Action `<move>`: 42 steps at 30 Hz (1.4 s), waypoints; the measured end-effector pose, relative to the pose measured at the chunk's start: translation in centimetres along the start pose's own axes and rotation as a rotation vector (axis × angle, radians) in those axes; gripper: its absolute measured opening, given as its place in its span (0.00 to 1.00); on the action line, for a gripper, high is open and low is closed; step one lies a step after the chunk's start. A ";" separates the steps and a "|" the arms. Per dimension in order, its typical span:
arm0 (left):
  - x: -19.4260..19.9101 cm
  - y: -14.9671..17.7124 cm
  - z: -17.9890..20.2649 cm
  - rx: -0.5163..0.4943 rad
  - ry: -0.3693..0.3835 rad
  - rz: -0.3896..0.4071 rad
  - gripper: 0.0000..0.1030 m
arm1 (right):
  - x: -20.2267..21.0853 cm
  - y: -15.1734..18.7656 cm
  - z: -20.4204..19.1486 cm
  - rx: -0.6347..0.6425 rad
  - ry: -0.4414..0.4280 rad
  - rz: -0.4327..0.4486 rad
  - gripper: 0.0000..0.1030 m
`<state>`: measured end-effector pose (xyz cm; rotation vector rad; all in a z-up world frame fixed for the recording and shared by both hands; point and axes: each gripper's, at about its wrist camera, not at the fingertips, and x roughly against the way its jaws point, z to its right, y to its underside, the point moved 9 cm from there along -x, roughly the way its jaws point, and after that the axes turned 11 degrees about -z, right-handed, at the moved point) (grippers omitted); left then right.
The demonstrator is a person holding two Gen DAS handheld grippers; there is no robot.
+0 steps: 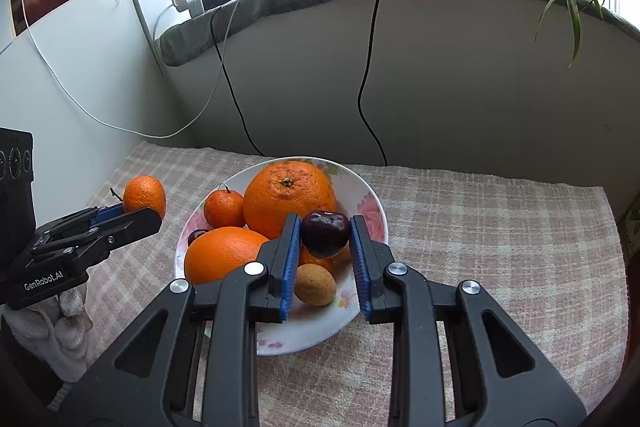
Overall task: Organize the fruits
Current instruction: 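Carry the plum and tangerine in both tools over the bowl, then open both tools to release the plum and tangerine into the bowl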
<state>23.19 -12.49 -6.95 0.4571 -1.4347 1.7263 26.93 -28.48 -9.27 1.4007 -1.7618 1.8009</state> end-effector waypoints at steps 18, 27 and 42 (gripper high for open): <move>-1.5 0.3 0.3 0.010 0.055 -0.051 0.33 | -1.5 -0.2 0.1 -0.025 -0.049 -0.023 0.25; -1.3 0.1 0.7 -0.001 0.073 -0.043 0.59 | -1.4 -0.4 -0.2 -0.025 -0.063 -0.021 0.25; -1.9 1.3 0.5 -0.001 0.087 -0.074 0.59 | -0.6 -0.6 -0.2 -0.030 -0.062 0.002 0.64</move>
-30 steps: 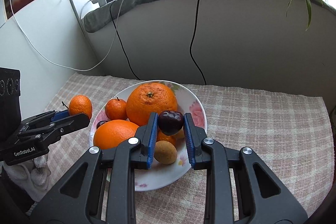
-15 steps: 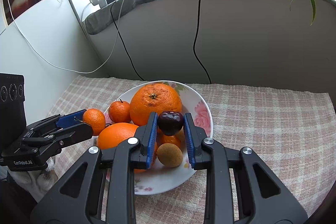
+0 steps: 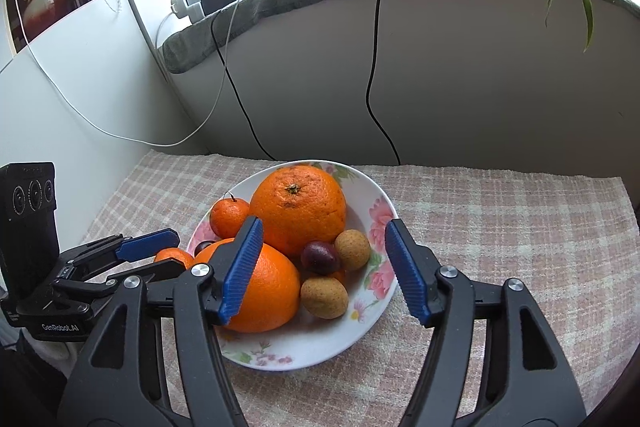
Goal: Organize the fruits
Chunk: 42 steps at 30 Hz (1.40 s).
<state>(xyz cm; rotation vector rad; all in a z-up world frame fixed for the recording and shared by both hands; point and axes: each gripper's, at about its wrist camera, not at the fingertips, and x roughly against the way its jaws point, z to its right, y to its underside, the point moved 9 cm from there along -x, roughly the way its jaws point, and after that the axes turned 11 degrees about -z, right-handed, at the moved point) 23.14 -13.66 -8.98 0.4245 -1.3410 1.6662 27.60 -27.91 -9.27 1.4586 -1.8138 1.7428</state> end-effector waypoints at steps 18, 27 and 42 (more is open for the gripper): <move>0.7 -0.2 -0.3 0.004 -0.040 0.011 0.77 | 1.2 0.0 0.8 -0.033 0.031 0.031 0.85; 0.8 0.1 -0.3 0.000 -0.064 -0.001 0.78 | 1.4 0.1 0.6 -0.032 0.041 0.028 0.88; 3.6 0.9 0.8 -0.039 -0.119 0.048 0.78 | 3.9 1.2 -0.5 -0.021 0.059 0.063 0.88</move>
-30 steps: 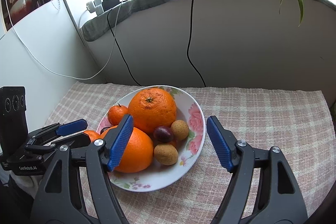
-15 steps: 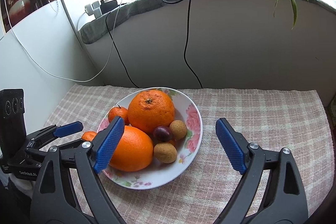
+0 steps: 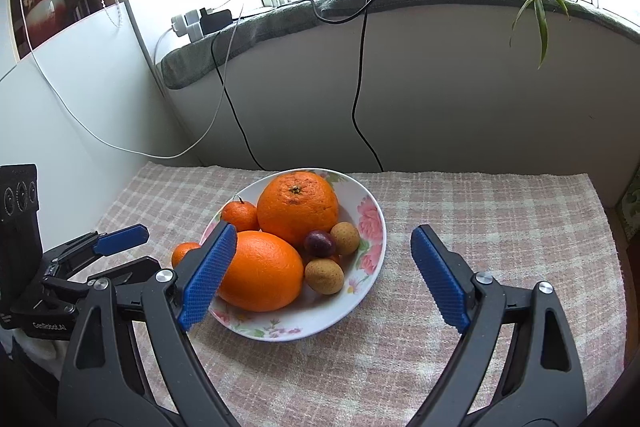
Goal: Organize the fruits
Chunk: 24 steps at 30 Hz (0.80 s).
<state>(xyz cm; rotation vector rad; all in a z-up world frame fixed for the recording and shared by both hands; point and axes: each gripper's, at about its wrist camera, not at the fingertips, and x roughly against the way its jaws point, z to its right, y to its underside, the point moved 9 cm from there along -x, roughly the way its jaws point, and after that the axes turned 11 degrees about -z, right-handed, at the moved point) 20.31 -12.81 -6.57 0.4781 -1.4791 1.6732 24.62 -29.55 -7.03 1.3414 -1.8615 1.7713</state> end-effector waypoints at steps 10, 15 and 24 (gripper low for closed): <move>3.0 1.2 1.0 -0.024 -0.072 0.042 0.78 | 3.3 1.8 -0.9 0.002 0.038 0.054 0.89; 3.7 2.1 1.2 -0.024 -0.086 0.039 0.78 | 4.7 2.6 -1.5 0.012 0.067 0.087 0.99; 5.1 3.1 1.2 -0.020 -0.100 0.047 0.78 | 6.4 4.0 -2.6 0.028 0.096 0.107 1.00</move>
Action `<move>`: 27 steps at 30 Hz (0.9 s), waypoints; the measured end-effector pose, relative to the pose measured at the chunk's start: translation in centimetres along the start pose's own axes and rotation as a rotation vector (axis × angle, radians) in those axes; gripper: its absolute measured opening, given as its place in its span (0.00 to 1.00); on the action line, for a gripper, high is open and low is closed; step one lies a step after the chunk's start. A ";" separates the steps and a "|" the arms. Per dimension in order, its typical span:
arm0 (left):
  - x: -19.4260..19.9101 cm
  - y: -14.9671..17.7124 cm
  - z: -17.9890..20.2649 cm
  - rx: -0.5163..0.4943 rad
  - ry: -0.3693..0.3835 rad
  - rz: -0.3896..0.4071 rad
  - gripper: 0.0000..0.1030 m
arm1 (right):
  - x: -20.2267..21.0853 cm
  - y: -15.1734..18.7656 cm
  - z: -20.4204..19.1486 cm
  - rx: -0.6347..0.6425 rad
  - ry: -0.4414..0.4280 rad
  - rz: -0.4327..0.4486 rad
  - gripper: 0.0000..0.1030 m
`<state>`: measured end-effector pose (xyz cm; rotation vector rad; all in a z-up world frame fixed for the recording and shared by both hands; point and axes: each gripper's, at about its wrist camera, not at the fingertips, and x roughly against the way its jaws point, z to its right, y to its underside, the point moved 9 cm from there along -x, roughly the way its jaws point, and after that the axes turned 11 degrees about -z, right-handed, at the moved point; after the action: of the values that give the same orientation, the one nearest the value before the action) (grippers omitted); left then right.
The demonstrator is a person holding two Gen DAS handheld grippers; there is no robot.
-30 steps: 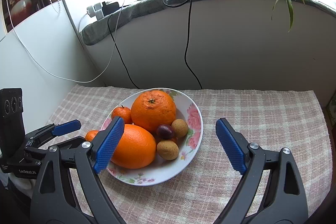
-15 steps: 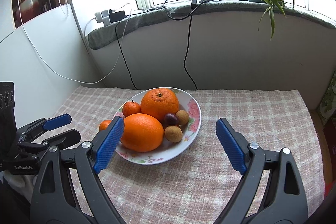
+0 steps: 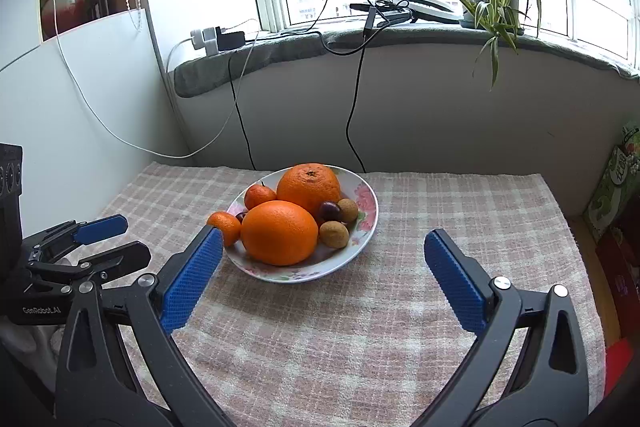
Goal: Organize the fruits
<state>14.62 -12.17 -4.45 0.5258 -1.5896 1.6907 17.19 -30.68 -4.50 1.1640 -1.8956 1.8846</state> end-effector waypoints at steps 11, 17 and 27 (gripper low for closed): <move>0.9 0.7 0.0 -0.002 -0.006 0.006 0.78 | 0.7 0.4 -0.4 -0.003 0.005 0.006 1.00; 1.2 0.8 0.0 0.000 -0.007 0.010 0.78 | 0.8 0.5 -0.3 -0.007 0.006 0.007 1.00; 1.5 0.8 0.0 -0.007 -0.010 0.017 0.78 | 1.0 0.6 -0.3 -0.009 0.006 0.008 1.00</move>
<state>13.07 -11.82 -3.88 0.5194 -1.6110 1.6970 16.00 -30.86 -4.27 1.1487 -1.9067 1.8789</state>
